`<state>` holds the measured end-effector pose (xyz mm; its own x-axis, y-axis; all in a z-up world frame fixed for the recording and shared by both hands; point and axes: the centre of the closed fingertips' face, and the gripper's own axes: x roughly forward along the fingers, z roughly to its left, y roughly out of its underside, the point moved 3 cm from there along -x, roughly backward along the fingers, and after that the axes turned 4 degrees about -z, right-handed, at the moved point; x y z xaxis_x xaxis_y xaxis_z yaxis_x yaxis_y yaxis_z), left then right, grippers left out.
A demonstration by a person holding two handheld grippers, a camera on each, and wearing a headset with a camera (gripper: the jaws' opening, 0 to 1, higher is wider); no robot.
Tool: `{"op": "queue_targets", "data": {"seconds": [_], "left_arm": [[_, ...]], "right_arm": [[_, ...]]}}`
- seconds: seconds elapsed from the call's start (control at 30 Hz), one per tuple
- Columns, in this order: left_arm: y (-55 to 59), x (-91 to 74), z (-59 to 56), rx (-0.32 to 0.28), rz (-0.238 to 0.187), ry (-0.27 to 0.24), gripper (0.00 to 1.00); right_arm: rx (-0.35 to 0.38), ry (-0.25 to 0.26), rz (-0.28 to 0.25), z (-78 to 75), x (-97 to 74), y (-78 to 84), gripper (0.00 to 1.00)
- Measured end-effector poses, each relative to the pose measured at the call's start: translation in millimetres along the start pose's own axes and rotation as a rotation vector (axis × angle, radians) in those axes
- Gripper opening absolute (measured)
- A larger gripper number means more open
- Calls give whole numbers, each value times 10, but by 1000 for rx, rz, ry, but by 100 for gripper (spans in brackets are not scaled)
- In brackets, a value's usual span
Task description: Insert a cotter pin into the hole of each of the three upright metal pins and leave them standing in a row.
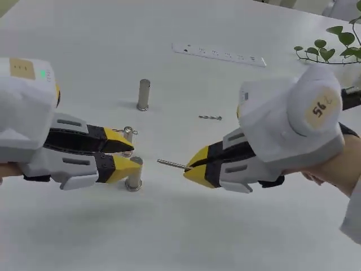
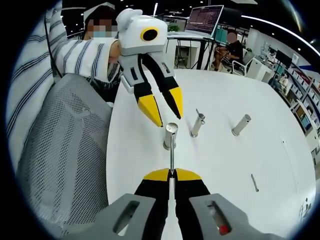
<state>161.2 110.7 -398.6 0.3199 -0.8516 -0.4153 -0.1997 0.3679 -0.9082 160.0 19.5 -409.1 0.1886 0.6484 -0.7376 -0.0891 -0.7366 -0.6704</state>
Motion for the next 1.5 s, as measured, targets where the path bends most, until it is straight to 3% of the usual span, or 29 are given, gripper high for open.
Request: {"op": "queue_targets", "data": {"seconds": [0.1, 0.47, 0.7, 0.83, 1.5], "left_arm": [[21, 19, 27, 7, 10, -13, 19], [133, 46, 93, 1, 45, 21, 19], [156, 71, 136, -1, 43, 39, 16], [155, 83, 150, -16, 30, 46, 10], [189, 110, 160, -68, 24, 43, 10]], "right_arm": [[-4, -14, 20, -31, 65, 16, 0], [-31, -59, 65, -47, 234, 76, 0], [-24, -57, 51, -42, 257, 54, 0], [-26, -62, 38, -38, 252, 33, 0], [-11, -50, 8, -69, 325, -53, 0]]}}
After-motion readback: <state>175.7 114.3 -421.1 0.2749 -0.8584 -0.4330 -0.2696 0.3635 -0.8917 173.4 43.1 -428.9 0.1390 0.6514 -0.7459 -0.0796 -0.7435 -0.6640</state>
